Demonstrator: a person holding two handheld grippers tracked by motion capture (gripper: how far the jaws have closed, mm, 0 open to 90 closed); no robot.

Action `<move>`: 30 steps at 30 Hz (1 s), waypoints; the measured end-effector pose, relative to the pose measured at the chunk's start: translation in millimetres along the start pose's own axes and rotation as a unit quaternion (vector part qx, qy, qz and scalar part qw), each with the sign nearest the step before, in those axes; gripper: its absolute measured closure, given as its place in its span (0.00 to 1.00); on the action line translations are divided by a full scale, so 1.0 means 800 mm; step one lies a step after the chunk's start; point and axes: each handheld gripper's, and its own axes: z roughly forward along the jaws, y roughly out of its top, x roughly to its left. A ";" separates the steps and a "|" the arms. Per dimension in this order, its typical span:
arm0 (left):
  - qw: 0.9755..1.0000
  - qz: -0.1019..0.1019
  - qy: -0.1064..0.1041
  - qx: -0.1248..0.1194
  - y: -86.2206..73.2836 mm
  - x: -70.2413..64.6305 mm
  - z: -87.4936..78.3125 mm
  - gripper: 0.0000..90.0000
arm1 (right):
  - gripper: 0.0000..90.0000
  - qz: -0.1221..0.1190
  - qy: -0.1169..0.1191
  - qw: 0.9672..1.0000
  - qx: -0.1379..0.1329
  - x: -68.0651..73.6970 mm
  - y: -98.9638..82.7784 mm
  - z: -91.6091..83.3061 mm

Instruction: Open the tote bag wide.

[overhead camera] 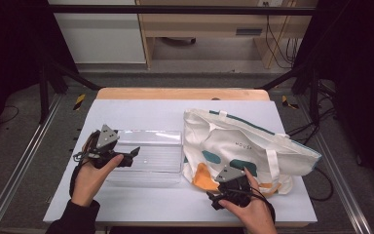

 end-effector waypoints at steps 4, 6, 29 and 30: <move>1.000 0.006 -0.006 -0.001 0.003 -0.008 0.002 0.05 | 0.08 0.003 0.002 1.000 -0.006 0.000 -0.001 -0.004; 1.000 0.023 -0.003 -0.002 0.006 -0.012 0.003 0.06 | 0.10 0.004 0.005 1.000 -0.010 -0.001 -0.001 -0.007; 0.991 0.093 -0.093 0.009 0.131 -0.062 0.055 0.09 | 0.19 -0.033 -0.025 0.998 -0.039 -0.074 0.074 -0.154; 0.991 0.094 -0.096 0.007 0.137 -0.063 0.057 0.09 | 0.19 -0.031 -0.035 0.998 -0.041 -0.080 0.076 -0.159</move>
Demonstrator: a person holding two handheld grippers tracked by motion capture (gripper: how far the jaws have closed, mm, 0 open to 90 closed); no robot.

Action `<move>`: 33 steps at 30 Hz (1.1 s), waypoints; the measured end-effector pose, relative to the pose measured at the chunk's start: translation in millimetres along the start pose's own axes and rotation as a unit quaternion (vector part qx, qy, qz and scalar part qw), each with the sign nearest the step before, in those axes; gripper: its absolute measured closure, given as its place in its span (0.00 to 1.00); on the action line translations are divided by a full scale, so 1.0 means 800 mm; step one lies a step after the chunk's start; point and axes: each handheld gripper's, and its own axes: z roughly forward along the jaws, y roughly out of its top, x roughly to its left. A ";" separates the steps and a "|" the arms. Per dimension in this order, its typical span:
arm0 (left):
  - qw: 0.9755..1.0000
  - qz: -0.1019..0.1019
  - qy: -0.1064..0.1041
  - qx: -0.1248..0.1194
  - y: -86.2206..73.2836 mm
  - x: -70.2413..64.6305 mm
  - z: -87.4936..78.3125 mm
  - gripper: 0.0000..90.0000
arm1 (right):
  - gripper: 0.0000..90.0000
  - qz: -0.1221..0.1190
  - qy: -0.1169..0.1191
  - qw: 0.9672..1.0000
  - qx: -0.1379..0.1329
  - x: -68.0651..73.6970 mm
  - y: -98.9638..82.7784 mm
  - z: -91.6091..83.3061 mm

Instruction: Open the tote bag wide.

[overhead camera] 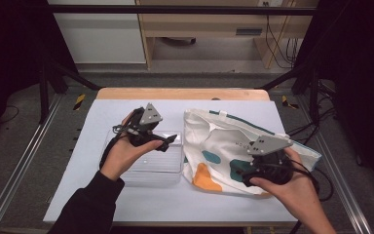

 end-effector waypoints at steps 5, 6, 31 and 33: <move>1.000 0.007 -0.005 0.001 0.023 0.002 0.011 0.11 | 0.25 0.026 -0.029 0.999 0.010 -0.023 -0.001 0.003; 1.000 0.007 -0.009 0.000 0.027 0.002 0.012 0.12 | 0.29 0.030 -0.031 0.999 0.017 -0.026 -0.002 0.007; 1.000 0.005 -0.018 -0.003 0.051 0.007 0.032 0.21 | 0.97 0.059 -0.009 0.997 0.044 -0.034 -0.032 0.024; 1.000 0.006 -0.019 -0.004 0.053 0.006 0.033 0.22 | 0.97 0.057 -0.001 0.998 0.037 -0.028 -0.034 0.022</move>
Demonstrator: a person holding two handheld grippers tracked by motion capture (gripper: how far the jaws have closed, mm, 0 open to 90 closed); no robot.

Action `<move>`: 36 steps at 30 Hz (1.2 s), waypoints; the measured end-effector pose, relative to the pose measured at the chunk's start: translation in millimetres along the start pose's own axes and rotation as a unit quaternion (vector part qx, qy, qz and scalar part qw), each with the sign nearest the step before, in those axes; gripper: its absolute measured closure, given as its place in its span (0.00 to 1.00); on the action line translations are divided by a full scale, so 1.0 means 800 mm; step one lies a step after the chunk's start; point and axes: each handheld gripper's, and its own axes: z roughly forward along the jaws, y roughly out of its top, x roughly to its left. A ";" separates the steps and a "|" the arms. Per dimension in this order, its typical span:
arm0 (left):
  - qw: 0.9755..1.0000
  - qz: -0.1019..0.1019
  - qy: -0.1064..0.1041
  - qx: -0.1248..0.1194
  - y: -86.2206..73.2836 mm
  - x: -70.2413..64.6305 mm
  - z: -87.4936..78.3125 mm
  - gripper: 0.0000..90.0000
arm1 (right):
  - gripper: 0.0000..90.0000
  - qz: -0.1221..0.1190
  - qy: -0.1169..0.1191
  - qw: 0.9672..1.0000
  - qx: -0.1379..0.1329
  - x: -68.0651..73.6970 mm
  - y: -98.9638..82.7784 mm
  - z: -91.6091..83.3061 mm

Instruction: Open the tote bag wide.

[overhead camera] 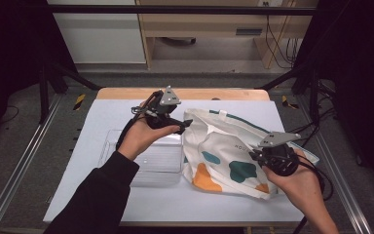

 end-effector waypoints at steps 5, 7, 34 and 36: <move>1.000 0.004 -0.005 0.001 0.007 -0.003 0.006 0.23 | 0.97 -0.006 0.018 1.000 -0.009 0.016 -0.010 -0.005; 1.000 0.004 -0.006 0.003 0.010 -0.004 0.010 0.23 | 0.97 -0.009 0.024 1.000 -0.010 0.023 -0.015 -0.006; 0.998 0.022 -0.060 0.027 0.038 0.008 0.092 0.48 | 0.97 -0.022 0.068 0.997 -0.031 0.064 -0.054 -0.008; 0.997 0.026 -0.070 0.035 0.037 0.008 0.096 0.49 | 0.97 -0.020 0.070 0.997 -0.032 0.066 -0.055 -0.010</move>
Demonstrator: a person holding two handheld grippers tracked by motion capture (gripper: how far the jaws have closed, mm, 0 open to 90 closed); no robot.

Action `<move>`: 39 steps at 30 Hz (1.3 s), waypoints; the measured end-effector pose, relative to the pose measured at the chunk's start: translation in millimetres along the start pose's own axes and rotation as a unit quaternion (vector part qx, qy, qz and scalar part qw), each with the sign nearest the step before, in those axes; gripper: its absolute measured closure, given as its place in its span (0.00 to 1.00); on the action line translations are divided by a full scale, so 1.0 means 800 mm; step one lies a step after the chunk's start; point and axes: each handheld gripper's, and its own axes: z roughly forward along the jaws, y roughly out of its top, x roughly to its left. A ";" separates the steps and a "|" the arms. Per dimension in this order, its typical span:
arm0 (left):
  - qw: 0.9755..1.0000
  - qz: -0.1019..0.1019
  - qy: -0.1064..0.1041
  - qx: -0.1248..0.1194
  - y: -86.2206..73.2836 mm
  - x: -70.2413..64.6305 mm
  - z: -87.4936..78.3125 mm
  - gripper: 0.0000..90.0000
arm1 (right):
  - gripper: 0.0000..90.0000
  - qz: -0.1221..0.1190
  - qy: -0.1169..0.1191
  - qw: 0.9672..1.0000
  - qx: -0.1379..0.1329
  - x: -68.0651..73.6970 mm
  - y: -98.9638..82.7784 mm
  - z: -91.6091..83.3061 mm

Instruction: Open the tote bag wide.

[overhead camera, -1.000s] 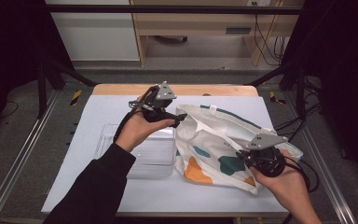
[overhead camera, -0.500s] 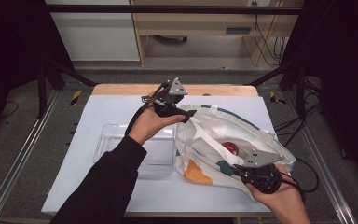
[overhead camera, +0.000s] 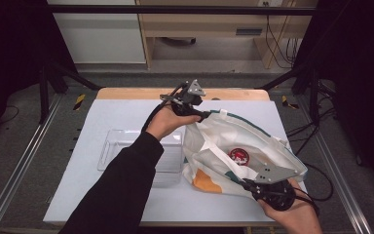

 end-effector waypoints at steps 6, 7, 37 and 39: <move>0.999 0.009 -0.016 0.030 -0.004 0.001 0.009 0.59 | 0.97 -0.004 0.004 1.000 -0.001 0.005 -0.002 -0.003; 0.999 0.011 -0.014 0.035 -0.004 0.001 0.009 0.66 | 0.97 -0.003 0.004 1.000 -0.004 0.006 -0.003 -0.002; 0.999 -0.027 0.039 0.011 -0.011 0.008 0.016 0.98 | 0.98 -0.012 0.076 0.997 0.011 0.034 -0.015 0.038; 0.999 -0.028 0.039 0.012 -0.014 0.008 0.020 0.98 | 0.98 -0.014 0.072 0.997 0.016 0.037 -0.018 0.045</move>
